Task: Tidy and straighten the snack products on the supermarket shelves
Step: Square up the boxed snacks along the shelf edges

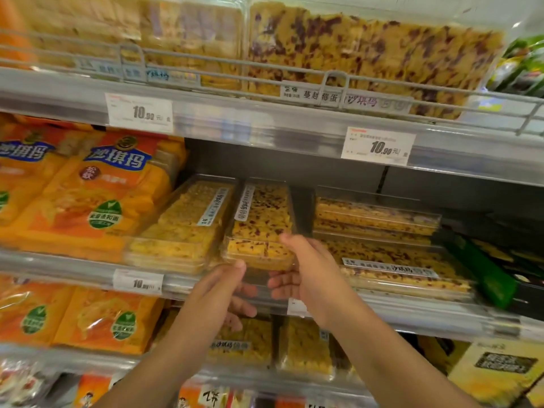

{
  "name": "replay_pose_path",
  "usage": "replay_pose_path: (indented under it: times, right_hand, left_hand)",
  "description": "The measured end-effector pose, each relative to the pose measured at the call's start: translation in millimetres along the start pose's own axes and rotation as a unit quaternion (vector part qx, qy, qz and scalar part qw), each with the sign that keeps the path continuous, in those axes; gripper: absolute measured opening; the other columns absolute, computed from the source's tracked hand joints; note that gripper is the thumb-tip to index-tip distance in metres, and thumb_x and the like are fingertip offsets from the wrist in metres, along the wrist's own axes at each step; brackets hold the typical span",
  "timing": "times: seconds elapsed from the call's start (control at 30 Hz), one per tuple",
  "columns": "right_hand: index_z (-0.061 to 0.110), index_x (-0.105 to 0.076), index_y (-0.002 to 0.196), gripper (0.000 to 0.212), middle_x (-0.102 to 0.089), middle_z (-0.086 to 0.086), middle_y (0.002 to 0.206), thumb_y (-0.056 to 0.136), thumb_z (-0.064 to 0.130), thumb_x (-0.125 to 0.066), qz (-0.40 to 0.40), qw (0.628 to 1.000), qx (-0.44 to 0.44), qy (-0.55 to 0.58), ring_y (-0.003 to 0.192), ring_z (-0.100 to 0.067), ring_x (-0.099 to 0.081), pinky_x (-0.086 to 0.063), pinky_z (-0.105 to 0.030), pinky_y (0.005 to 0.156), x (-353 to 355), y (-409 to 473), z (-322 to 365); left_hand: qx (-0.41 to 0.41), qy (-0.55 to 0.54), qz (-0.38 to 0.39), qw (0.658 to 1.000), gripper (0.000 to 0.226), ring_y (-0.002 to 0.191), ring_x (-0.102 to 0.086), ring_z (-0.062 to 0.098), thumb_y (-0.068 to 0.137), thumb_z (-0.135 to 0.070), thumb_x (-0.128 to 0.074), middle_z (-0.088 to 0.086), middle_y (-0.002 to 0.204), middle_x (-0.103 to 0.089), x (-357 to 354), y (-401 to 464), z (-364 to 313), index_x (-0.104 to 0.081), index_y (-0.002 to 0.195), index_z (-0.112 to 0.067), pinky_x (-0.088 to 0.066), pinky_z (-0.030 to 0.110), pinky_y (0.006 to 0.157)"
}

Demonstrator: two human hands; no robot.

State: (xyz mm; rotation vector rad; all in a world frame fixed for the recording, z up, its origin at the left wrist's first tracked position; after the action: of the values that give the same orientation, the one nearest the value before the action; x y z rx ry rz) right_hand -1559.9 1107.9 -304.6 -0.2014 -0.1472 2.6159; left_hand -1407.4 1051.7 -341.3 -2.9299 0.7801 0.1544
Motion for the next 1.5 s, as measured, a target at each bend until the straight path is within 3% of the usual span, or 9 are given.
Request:
replay_pose_path:
  times: [0.1,0.17,0.33,0.47,0.57,0.7,0.9,1.2,1.5]
  right_hand:
    - [0.019,-0.054,0.115,0.031,-0.074,-0.017,0.087,0.091,0.036,-0.062,0.008,1.0,0.0,0.015,0.073,-0.031,-0.071,-0.056,-0.035,0.062,15,-4,-1]
    - [0.016,-0.055,0.116,0.028,-0.074,-0.02,0.088,0.093,0.032,-0.06,0.009,1.0,0.001,0.017,0.076,-0.034,-0.072,-0.057,-0.037,0.064,32,-10,1]
    - [0.023,-0.059,0.118,0.025,-0.074,-0.014,0.094,0.092,0.023,-0.061,0.004,0.998,0.053,-0.041,0.085,-0.035,-0.073,-0.06,-0.043,0.069,91,-31,16]
    - [0.019,-0.066,0.115,0.03,-0.073,-0.014,0.101,0.085,0.016,-0.065,0.018,0.992,0.1,-0.079,0.091,-0.034,-0.071,-0.059,-0.042,0.067,143,-48,40]
    - [0.023,-0.07,0.112,0.036,-0.071,-0.015,0.108,0.076,0.023,-0.068,0.036,0.985,0.133,-0.107,0.097,-0.034,-0.07,-0.059,-0.041,0.07,187,-56,63]
    - [0.021,-0.069,0.116,0.041,-0.069,-0.017,0.113,0.075,0.018,-0.07,0.048,0.977,0.162,-0.128,0.102,-0.036,-0.068,-0.059,-0.046,0.07,246,-56,92]
    - [0.028,-0.072,0.109,0.042,-0.071,-0.012,0.11,0.071,0.01,-0.07,0.04,0.966,0.175,-0.186,0.103,-0.031,-0.069,-0.059,-0.039,0.076,294,-38,118]
    - [0.036,-0.071,0.108,0.047,-0.073,-0.003,0.109,0.083,-0.004,-0.064,0.059,0.947,0.167,-0.267,0.103,-0.02,-0.069,-0.057,-0.033,0.082,315,2,118]
    - [0.028,-0.06,0.124,0.057,-0.071,-0.004,0.114,0.07,0.014,-0.072,0.114,0.948,0.163,-0.25,0.108,-0.02,-0.067,-0.057,-0.031,0.086,322,1,111]
  left_hand:
    - [0.027,-0.075,0.028,0.996,0.077,0.07,-0.067,0.031,0.057,-0.069,-0.062,0.02,0.095,-0.073,-1,2,-5,-0.063,0.114,-0.018,-0.048,0.034,0.051]
    - [0.031,-0.093,0.047,0.994,0.069,0.073,-0.067,0.032,0.064,-0.065,-0.064,0.018,0.098,-0.073,-5,3,-10,-0.065,0.114,-0.017,-0.05,0.035,0.054]
    - [0.004,0.051,0.074,0.996,0.019,0.084,-0.074,0.02,0.094,-0.031,-0.061,0.001,0.093,-0.077,-28,10,-17,-0.069,0.109,-0.023,-0.059,0.042,0.076]
    - [-0.051,0.127,0.052,0.989,0.014,0.074,-0.072,0.01,0.092,-0.03,-0.064,-0.01,0.089,-0.075,-46,15,-25,-0.066,0.105,-0.035,-0.054,0.029,0.06]
    - [-0.14,0.163,-0.056,0.975,0.034,0.083,-0.068,0.009,0.086,-0.038,-0.069,-0.012,0.103,-0.07,-56,26,-40,-0.057,0.117,-0.036,-0.056,0.032,0.061]
    - [-0.234,0.248,-0.077,0.937,0.082,0.128,-0.047,0.012,0.08,-0.047,-0.072,-0.007,0.145,-0.043,-75,49,-61,-0.026,0.147,-0.035,-0.044,0.045,0.106]
    - [-0.243,0.267,-0.031,0.932,0.043,0.1,-0.06,-0.002,0.086,-0.033,-0.071,-0.025,0.103,-0.064,-109,63,-62,-0.048,0.121,-0.047,-0.05,0.038,0.095]
    - [-0.197,0.445,-0.097,0.868,0.054,0.112,-0.06,0.027,0.081,-0.028,-0.078,0.002,0.118,-0.064,-134,53,-48,-0.049,0.126,-0.023,-0.049,0.044,0.091]
    - [-0.173,0.403,-0.109,0.892,0.046,0.118,-0.055,0.025,0.092,-0.019,-0.064,-0.01,0.108,-0.053,-137,43,-39,-0.04,0.13,-0.026,-0.047,0.046,0.094]
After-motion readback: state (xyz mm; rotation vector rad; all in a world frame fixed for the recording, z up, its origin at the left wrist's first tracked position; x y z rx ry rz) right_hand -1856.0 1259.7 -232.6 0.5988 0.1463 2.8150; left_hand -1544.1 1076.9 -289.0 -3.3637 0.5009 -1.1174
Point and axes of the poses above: each hand's wrist, its own y-axis towards the middle knuckle, its own x-axis out of the back of the hand, z = x × y, the point moved 1 cm from there along y, towards the middle knuckle
